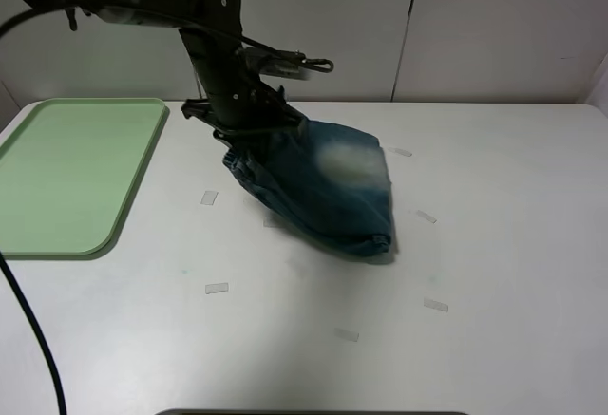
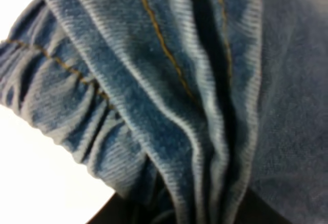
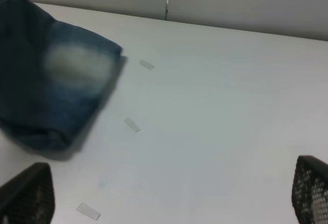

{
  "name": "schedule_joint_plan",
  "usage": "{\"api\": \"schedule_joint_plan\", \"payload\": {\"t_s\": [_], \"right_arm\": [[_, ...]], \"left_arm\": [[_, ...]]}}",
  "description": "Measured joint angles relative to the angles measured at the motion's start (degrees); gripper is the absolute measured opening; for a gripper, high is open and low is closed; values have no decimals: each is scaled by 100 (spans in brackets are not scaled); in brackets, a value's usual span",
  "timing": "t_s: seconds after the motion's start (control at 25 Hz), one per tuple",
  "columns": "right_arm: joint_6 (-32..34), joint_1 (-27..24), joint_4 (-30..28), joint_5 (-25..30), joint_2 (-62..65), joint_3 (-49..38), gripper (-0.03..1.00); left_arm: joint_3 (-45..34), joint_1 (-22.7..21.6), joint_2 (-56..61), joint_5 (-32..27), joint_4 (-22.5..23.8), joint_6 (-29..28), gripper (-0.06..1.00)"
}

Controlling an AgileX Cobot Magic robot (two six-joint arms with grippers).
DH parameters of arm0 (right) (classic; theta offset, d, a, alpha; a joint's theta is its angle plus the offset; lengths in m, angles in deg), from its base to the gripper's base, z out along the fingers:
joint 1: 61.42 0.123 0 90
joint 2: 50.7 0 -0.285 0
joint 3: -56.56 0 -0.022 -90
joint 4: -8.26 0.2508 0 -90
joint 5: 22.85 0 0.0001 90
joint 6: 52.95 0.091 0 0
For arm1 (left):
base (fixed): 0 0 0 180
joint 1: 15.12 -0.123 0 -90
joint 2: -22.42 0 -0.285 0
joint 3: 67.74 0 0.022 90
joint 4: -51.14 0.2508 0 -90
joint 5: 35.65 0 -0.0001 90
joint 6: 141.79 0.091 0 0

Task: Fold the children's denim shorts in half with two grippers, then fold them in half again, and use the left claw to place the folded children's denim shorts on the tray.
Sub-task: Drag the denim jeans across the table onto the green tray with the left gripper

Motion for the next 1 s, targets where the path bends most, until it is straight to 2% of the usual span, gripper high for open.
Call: {"api": "schedule_joint_plan", "payload": {"t_s": [0.24,0.36,0.52,0.8,1.0], "right_arm": [[0,0,0,0,0,0,70],[0,0,0,0,0,0,70],[0,0,0,0,0,0,70],[0,0,0,0,0,0,70],[0,0,0,0,0,0,70]], "left_arm": [[0,-542,416,-533,717,21,23],[0,-901,512,-769,931,186,23],[0,-1589,528,-1052,967,692,23],[0,-2572,528,-1124,987,1365,23],[0,-3243,528,-1099,1043,1517,23]]}}
